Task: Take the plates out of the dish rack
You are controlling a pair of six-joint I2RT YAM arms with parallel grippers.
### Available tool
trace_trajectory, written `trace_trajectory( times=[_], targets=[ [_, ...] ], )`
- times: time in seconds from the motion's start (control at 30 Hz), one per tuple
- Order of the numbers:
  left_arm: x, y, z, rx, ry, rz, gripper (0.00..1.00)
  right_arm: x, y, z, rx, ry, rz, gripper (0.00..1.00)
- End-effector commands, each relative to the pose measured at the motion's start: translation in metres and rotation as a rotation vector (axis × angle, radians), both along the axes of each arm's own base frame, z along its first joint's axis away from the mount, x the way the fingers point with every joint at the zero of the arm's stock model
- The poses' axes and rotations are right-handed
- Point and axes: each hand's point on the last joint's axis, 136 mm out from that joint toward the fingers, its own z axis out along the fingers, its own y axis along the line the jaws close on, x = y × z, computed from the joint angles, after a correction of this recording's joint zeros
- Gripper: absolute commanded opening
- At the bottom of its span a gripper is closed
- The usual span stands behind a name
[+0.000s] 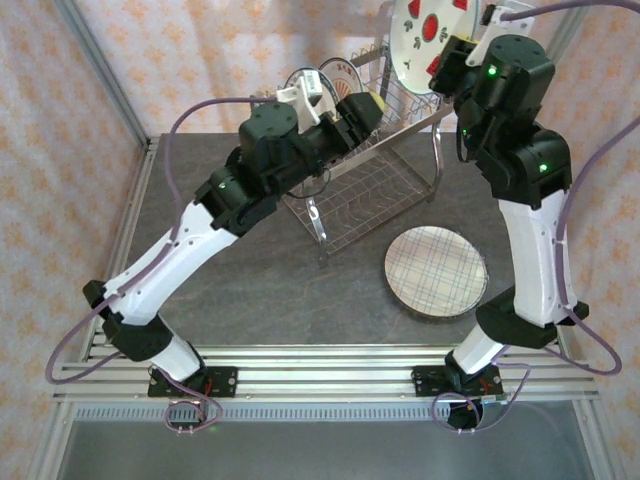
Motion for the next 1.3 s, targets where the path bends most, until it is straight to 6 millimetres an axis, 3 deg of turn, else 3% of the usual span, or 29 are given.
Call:
trace_trajectory(
  times=[0.0,0.4,0.9,1.03,1.27],
  targets=[
    [0.000,-0.018,0.004,-0.095,0.079,-0.059,0.70,-0.038,-0.033,0.052,0.227,-0.173,-0.037,0.00],
    [0.020,-0.057,0.011,-0.203,0.116,-0.134,0.71,-0.053,-0.044,0.038,0.471,-0.130,0.025,0.00],
    [0.034,-0.064,0.029,-0.289,0.092,-0.148,0.71,-0.054,-0.026,0.025,0.623,-0.075,0.147,0.00],
    [0.035,-0.062,0.031,-0.298,0.088,-0.145,0.65,-0.051,-0.021,0.023,0.670,-0.058,0.182,0.00],
    [0.039,-0.058,0.031,-0.293,0.077,-0.126,0.37,-0.047,-0.018,0.016,0.694,-0.039,0.189,0.00]
  ],
)
